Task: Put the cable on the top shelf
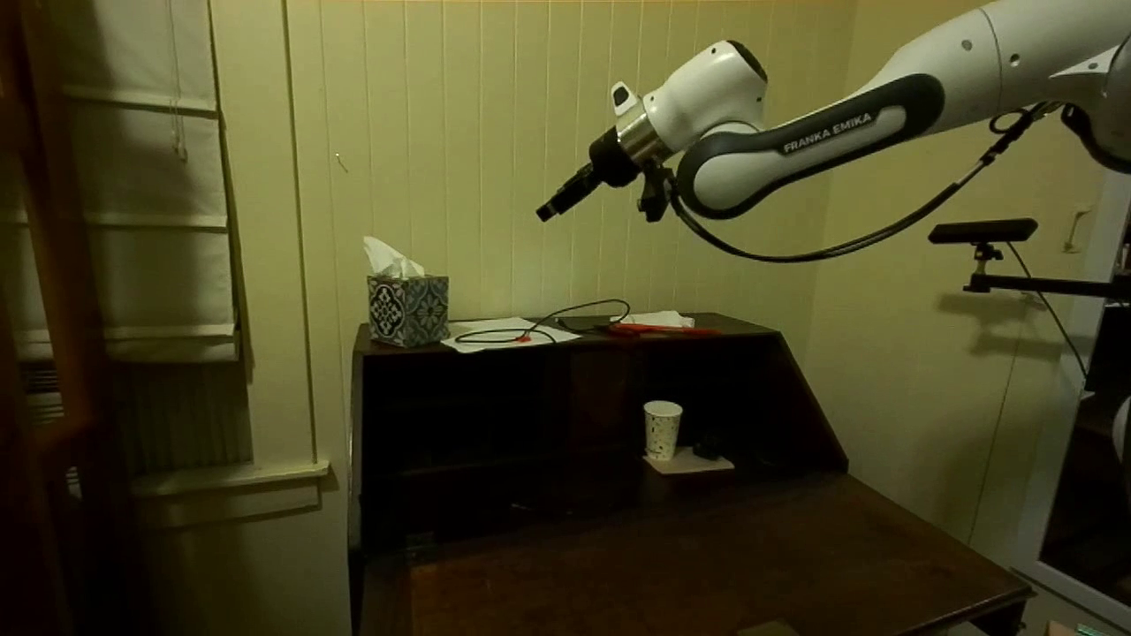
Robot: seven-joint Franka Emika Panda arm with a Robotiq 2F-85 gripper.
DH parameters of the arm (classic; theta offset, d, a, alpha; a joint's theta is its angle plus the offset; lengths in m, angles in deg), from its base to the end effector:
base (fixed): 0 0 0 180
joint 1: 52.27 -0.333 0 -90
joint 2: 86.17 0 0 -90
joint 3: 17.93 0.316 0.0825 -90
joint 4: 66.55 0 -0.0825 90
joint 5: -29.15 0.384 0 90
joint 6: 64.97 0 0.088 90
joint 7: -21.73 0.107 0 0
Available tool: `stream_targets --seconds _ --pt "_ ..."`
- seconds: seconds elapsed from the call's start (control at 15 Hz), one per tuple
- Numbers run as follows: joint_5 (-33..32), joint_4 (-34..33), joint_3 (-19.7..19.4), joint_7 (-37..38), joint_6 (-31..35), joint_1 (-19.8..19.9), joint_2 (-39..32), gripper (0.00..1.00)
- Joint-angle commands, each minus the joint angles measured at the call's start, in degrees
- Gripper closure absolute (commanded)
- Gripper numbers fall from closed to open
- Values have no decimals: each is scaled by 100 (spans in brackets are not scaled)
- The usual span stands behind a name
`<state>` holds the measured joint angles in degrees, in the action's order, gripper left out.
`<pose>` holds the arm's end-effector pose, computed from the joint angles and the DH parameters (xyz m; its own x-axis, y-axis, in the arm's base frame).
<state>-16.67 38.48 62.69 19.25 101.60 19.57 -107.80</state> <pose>0.6260 0.0326 0.5957 0.3552 0.5371 0.7651 0.3697 -0.8325 0.4127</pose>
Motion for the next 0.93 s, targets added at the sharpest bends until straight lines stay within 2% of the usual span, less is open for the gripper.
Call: stream_targets --seconds 0.0,0.07,0.13,0.2,0.27,0.4,0.47,0.53,0.67,0.87 --pt "1193 -18 1562 -1529 -1635 1440 -566 0" --pt "1396 -85 2016 -1845 -2150 1837 -905 0" --pt "1960 -48 2373 -2184 -2476 2331 -893 0" --pt "2125 -7 2721 -2360 -2862 2724 -1155 0" --pt "2285 38 2985 -2468 -3206 3067 -1388 0" --pt "2533 163 3196 -2393 -3392 3450 -1751 0" --pt "2644 167 3227 -2211 -3345 3584 -1810 0" --pt "2451 -15 3063 -2301 -3306 3440 -1410 0" --pt "2480 -14 3070 -2351 -3314 3530 -1567 0" --pt "2474 -11 3067 -2343 -3315 3439 -1521 0"
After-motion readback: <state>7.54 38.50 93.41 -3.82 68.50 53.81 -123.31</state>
